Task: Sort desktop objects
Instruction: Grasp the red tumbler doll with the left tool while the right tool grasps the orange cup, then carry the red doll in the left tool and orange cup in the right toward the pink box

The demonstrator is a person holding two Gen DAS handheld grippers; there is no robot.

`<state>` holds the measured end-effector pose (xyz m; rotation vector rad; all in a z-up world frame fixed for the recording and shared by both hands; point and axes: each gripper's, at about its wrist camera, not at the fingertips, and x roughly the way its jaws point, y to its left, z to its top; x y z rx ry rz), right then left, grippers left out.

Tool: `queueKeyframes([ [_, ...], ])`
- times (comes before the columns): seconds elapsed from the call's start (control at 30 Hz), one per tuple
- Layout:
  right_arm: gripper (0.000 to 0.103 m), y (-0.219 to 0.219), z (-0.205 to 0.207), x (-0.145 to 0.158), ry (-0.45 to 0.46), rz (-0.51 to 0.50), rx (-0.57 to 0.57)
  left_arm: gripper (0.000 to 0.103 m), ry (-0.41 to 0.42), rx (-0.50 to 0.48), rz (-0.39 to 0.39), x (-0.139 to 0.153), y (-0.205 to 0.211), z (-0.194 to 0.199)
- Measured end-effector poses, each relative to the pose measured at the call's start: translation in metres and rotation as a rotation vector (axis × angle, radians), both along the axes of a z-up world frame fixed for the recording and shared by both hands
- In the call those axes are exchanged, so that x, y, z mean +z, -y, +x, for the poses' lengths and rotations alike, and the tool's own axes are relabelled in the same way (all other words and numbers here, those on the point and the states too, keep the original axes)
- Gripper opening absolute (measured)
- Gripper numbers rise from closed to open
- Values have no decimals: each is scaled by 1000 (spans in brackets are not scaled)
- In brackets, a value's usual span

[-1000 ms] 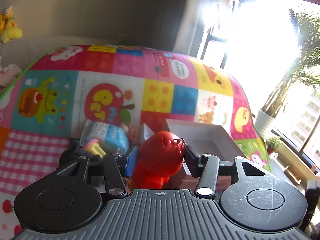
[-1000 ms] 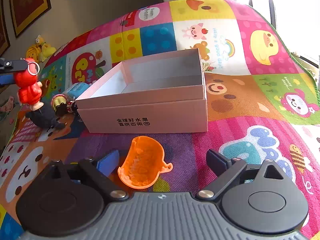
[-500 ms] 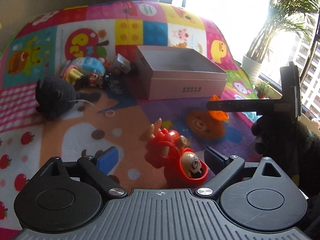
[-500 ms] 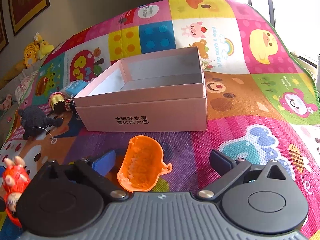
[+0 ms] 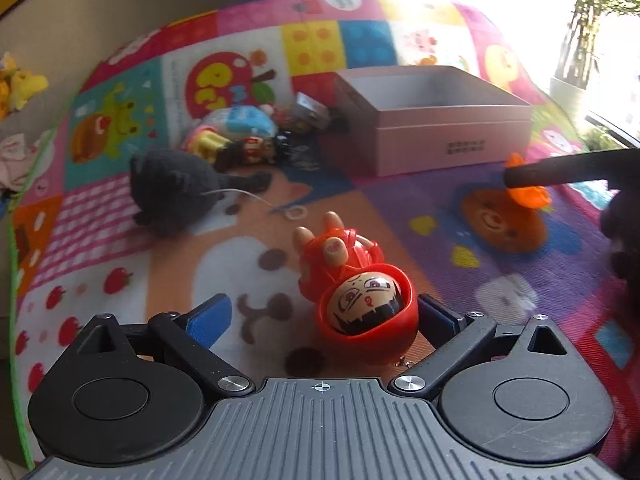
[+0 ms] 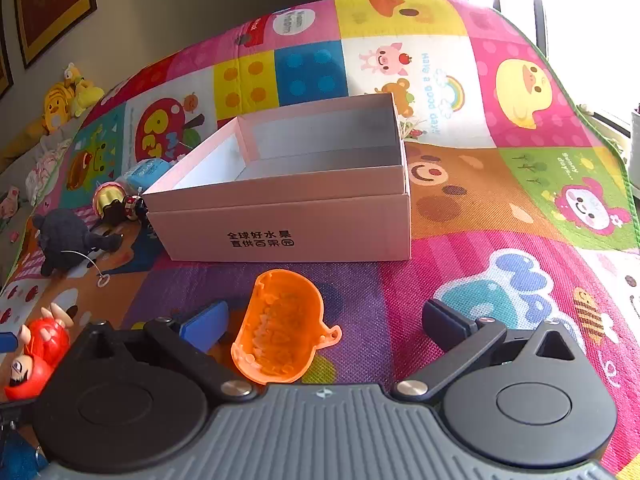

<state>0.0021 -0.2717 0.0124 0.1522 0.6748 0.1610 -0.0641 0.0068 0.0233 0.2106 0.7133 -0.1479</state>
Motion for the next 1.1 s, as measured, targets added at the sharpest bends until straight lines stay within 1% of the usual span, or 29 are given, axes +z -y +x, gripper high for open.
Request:
queueKeyframes([
  [0.07,103,0,0,0,-1,-2,0,100,40,40,53,-2,-8,7],
  [0.1,103,0,0,0,-1,-2,0,100,43,58,67,-4,-11,10],
  [0.13,103,0,0,0,-1,-3,0,100,34,70,64,-6,-15,14],
  [0.17,103,0,0,0,-2,-5,1,100,18,78,46,-8,-18,17],
  [0.27,103,-1,1,0,-6,-9,5,102,-44,88,-50,-12,-27,19],
  [0.33,103,-2,2,0,-10,-14,9,103,-80,100,-100,-17,-30,18],
  [0.37,103,-2,2,-1,-13,-18,11,103,-74,111,-118,-18,-31,16],
  [0.53,103,-3,3,-1,-25,-25,15,103,-78,146,-146,-18,-31,16],
  [0.63,103,-4,3,-1,-27,-28,16,103,-102,142,-116,-17,-27,20],
  [0.77,103,-4,3,-1,-27,-29,16,103,-134,145,-122,-16,-29,24],
  [0.83,103,-4,3,-1,-29,-31,18,103,-129,146,-138,-15,-31,22],
  [0.87,103,-4,4,-1,-31,-33,19,103,-126,150,-161,-14,-33,20],
  [0.93,103,-6,4,-2,-37,-42,24,103,-132,147,-245,-10,-38,19],
  [0.97,103,-7,5,-2,-43,-51,29,103,-133,141,-311,-7,-41,20],
  [1.0,103,-8,6,-2,-48,-63,35,103,-127,134,-359,-4,-42,20],
  [1.03,103,-10,7,-2,-51,-75,39,103,-101,128,-374,-1,-39,19],
  [1.07,103,-11,7,-2,-55,-89,44,103,-64,112,-347,2,-31,18],
  [1.1,103,-13,8,-2,-57,-102,47,103,-24,82,-303,5,-22,17],
])
